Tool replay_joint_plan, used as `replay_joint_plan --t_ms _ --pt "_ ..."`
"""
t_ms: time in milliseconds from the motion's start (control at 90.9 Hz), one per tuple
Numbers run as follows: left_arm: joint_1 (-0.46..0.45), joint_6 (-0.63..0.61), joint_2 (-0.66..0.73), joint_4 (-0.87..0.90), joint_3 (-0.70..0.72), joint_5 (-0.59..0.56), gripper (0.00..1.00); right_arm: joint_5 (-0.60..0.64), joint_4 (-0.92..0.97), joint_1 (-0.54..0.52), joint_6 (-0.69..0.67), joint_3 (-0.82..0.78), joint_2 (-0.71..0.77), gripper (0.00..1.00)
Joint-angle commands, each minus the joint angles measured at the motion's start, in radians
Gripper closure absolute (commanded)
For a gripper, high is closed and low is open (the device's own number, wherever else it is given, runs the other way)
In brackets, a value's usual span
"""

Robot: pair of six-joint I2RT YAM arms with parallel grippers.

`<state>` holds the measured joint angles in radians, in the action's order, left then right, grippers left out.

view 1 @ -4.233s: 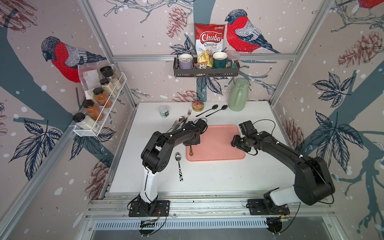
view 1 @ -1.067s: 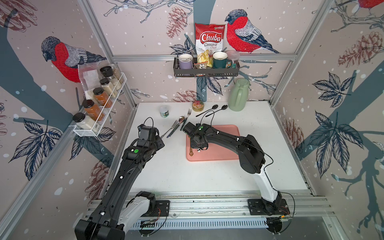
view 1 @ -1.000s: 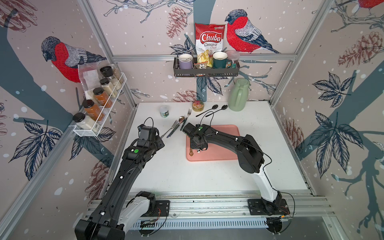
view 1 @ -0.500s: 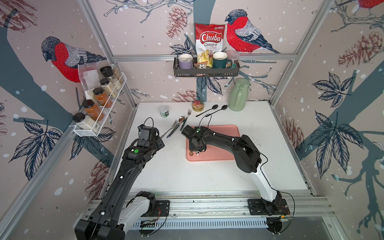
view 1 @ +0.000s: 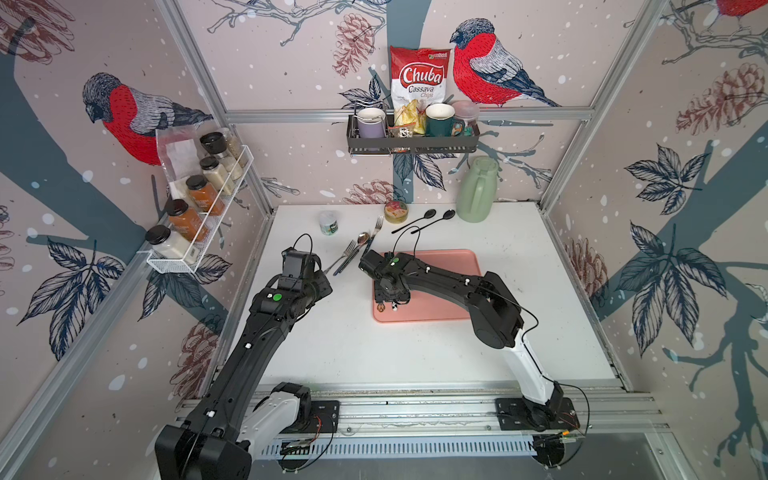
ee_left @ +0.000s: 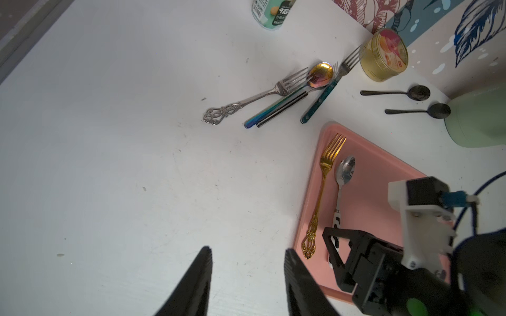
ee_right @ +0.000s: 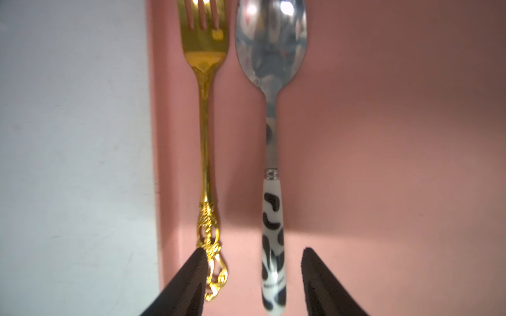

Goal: Set the spoon and fork side by side
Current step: Place the spoon on the tray, then pick up the fork at the center of the board.

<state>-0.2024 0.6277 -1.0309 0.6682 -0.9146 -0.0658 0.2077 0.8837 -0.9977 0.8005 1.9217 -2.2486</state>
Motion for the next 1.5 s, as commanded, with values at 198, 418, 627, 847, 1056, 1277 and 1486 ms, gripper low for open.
replay_joint_plan --t_ms 198,418,627,847,1056,1277,1486 --pt "-0.014 -0.156 -0.137 -0.277 0.029 0.069 0.56 0.102 0.036 0.014 -0.096 -0.055 0.225 0.40" --pt "-0.077 -0.270 -0.355 -0.428 -0.042 -0.006 0.57 0.099 -0.146 0.037 -0.182 -0.269 0.389 0.39" --pt "-0.082 -0.445 -0.555 -0.505 -0.159 0.045 0.58 0.138 -0.363 0.069 -0.250 -0.490 0.523 0.39" --pt "-0.047 -0.503 -0.728 -0.407 -0.325 0.131 0.58 0.202 -0.583 0.081 -0.311 -0.655 0.587 0.39" --pt "0.015 -0.452 -0.831 -0.363 -0.389 0.117 0.61 0.188 -0.768 0.061 -0.381 -0.775 0.610 0.37" --pt "0.027 -0.421 -0.918 -0.289 -0.473 0.091 0.64 0.143 -0.797 0.068 -0.372 -0.798 0.573 0.35" --pt "0.062 -0.469 -0.956 -0.235 -0.518 0.047 0.65 0.129 -0.855 0.075 -0.379 -0.850 0.601 0.35"
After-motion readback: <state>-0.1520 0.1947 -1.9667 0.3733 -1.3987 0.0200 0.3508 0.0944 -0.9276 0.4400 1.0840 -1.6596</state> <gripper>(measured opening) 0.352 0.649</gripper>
